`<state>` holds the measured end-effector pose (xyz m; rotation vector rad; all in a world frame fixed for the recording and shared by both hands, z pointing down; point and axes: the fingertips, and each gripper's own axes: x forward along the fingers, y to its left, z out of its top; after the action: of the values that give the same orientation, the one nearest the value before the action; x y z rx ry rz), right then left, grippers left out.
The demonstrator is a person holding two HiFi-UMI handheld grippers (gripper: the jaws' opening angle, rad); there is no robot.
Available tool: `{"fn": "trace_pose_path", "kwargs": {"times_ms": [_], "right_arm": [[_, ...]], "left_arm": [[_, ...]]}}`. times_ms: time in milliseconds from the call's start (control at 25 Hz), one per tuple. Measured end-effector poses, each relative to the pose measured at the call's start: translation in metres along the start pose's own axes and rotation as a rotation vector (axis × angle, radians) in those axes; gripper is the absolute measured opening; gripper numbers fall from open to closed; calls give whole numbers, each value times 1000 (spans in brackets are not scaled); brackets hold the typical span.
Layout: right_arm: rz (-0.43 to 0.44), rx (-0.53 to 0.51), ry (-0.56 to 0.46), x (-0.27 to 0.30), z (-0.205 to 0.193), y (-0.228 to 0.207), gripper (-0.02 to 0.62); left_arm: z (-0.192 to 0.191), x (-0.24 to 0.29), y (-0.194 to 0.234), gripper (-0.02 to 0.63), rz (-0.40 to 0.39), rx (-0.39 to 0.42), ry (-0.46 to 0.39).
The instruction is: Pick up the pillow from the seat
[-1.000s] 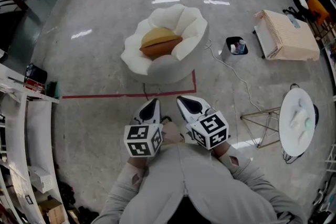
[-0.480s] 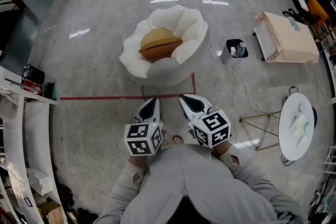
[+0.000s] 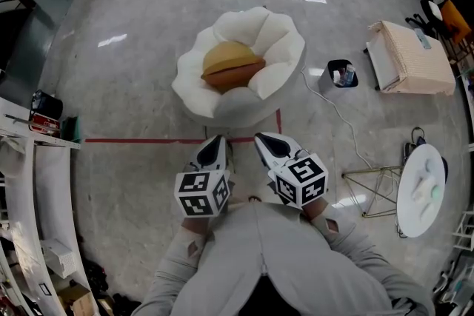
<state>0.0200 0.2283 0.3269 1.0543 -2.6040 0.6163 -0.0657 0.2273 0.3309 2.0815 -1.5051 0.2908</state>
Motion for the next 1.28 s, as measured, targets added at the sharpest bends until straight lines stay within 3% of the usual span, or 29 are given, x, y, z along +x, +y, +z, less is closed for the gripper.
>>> {"fn": "trace_pose_path", "kwargs": {"times_ms": [520,1280], "right_arm": [[-37,39,44,79,37,-34,-2],[-120,71,49,203,109,-88,-2]], "left_arm": [[51,64,69,5,-21,-52,42],[126,164,158,5,-81,-23,119]]}}
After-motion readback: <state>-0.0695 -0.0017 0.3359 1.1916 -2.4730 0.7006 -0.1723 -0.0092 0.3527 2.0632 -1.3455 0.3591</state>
